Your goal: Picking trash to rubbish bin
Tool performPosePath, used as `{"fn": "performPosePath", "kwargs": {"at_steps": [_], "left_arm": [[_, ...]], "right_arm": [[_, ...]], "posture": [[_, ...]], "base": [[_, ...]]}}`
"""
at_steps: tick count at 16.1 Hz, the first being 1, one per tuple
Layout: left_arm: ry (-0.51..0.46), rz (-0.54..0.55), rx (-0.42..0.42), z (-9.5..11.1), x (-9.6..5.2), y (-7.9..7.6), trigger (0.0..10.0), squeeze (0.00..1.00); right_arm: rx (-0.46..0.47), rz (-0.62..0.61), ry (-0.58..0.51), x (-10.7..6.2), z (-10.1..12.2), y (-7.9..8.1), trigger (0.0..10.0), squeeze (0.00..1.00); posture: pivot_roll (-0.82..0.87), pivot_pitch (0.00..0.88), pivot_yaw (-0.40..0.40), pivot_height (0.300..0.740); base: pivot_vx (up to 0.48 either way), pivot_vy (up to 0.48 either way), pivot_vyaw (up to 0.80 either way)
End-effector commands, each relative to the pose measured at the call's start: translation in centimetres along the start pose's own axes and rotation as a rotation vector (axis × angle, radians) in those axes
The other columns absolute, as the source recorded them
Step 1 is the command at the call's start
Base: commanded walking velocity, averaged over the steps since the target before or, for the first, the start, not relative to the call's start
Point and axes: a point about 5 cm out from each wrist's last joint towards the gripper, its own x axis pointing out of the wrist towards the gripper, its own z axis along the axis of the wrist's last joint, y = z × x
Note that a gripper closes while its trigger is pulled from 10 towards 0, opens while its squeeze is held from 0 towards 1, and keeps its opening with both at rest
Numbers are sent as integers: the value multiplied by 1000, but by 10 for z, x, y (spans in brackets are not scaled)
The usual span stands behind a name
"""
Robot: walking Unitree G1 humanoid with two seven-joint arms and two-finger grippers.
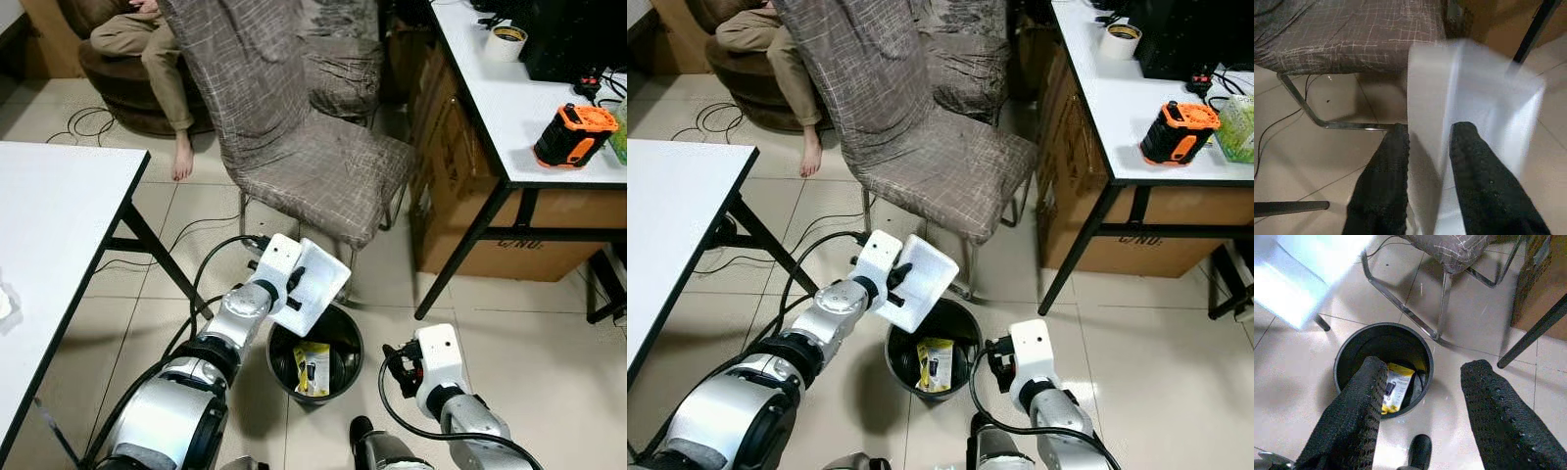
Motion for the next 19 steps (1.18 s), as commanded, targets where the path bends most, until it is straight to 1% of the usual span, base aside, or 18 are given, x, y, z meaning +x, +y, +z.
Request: {"fn": "performPosePath", "kwargs": {"at_steps": [1,4,5,6,7,8,9,10,11,12,13,14,15,16,17,19], "left_arm": [[-6,-17,-9,2,1,-2,10000,1000],[-3,-36,-12,1,1,-5,10000,1000],[-4,-37,-13,1,1,-5,10000,1000],[-10,-24,3,0,0,-2,10000,1000],[-61,-13,-16,0,-3,4,10000,0],[-149,-23,-74,-5,-12,10,10000,0],[-193,-22,-159,-13,-25,16,10000,0],[-233,-4,-175,-19,-40,21,10000,0],[-251,54,-172,-30,-68,24,10000,0],[-223,118,-224,-43,-105,23,10000,0],[-218,127,-220,-45,-116,20,10000,0],[-181,147,-184,-51,-131,17,10000,0],[-149,162,-184,-52,-144,13,10000,0],[-140,157,-197,-47,-155,8,10000,0],[-138,159,-235,-40,-159,6,10000,0],[-136,147,-226,-33,-158,7,10000,0]], "right_arm": [[1,1,17,0,-2,0,10000,0],[2,5,16,1,-2,1,10000,0],[4,7,16,0,-2,1,10000,0],[3,12,15,0,-2,1,10000,0],[0,18,7,0,0,1,10000,0],[-10,14,-8,0,3,1,10000,0],[-26,17,-25,1,7,2,10000,0],[-41,24,-41,1,12,3,10000,0],[-44,28,-70,-1,21,7,10000,0],[-39,32,-98,-6,32,10,10000,0],[-35,32,-106,-8,34,11,10000,0],[-15,20,-115,-10,37,12,10000,0],[-2,4,-118,-12,37,11,10000,0],[5,5,-119,-15,39,12,10000,0],[18,19,-126,-17,43,14,10000,0],[24,17,-128,-19,44,16,10000,0]], "posture": [[-144,186,50,740],[-145,185,50,740],[-145,185,50,740],[-141,177,44,740],[-122,161,45,740],[-104,146,43,740],[-87,132,39,740],[-68,118,29,740],[-44,100,10,740],[-16,89,-16,740],[-4,83,-29,740],[7,77,-37,740],[10,73,-43,740],[13,66,-50,740],[10,63,-49,740],[7,47,-43,740]], "base": [[0,0,0],[0,0,0],[0,0,0],[0,0,0],[0,0,0],[0,0,0],[0,0,0],[0,0,0],[0,0,0],[0,0,0],[0,0,0],[0,0,0],[0,0,0],[0,0,0],[0,0,0],[0,0,0]]}}
